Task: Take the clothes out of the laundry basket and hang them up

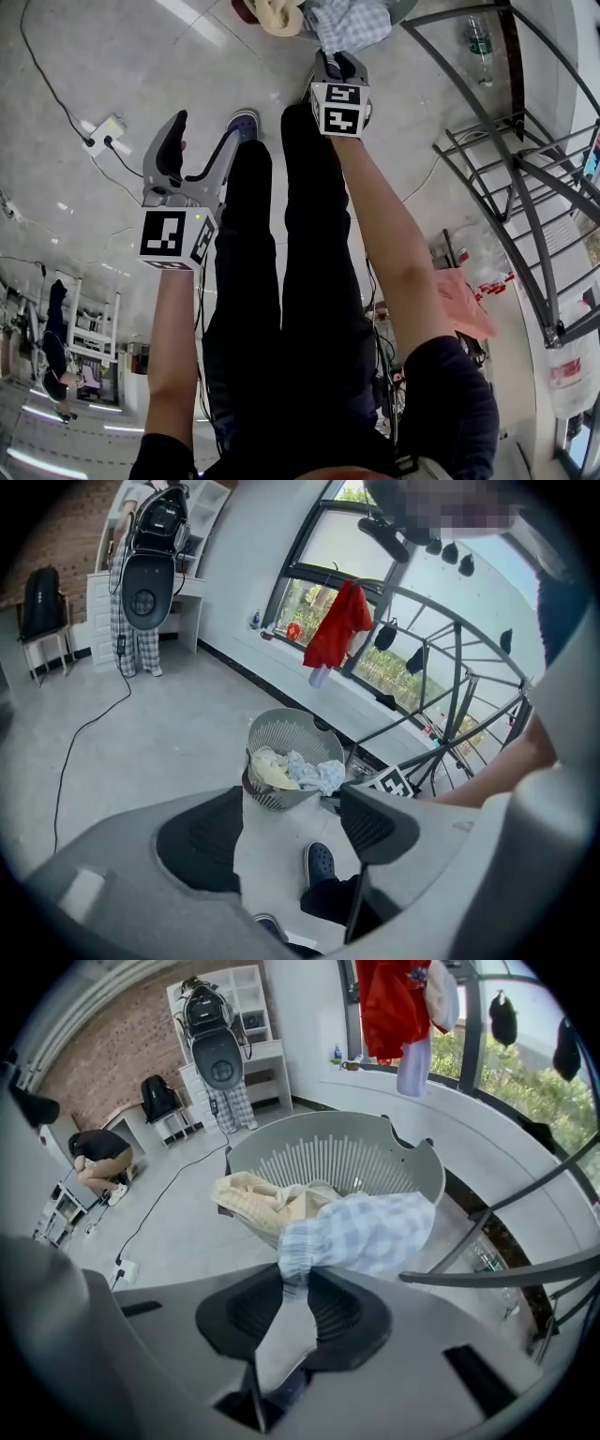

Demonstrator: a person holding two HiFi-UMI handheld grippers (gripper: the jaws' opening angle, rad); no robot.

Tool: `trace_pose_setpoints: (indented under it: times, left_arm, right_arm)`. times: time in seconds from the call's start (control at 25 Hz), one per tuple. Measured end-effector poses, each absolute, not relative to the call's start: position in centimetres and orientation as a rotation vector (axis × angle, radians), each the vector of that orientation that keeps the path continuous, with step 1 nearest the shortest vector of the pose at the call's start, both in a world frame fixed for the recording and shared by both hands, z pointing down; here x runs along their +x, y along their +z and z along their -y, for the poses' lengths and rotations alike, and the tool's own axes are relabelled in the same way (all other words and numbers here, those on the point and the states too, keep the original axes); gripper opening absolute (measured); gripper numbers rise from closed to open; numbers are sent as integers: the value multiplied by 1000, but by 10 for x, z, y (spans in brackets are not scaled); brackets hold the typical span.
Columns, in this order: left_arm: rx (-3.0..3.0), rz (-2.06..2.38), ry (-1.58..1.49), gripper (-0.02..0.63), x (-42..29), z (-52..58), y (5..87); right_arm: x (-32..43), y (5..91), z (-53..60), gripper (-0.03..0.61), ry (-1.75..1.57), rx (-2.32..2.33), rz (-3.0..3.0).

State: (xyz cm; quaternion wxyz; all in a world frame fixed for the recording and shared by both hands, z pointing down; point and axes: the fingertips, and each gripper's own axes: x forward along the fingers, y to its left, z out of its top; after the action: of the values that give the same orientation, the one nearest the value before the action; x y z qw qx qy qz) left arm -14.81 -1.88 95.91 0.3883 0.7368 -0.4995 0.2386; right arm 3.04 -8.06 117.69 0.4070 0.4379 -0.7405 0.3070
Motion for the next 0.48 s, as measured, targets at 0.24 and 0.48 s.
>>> trace_pose_setpoints:
  times: [0.24, 0.48]
  left_arm:
    - [1905, 1240, 603, 313, -141, 22, 945]
    - [1981, 1214, 598, 313, -134, 35, 907]
  right_arm:
    - [42, 1132, 73, 74, 782, 1097, 1870]
    - [45, 1050, 82, 74, 705, 1044, 1926]
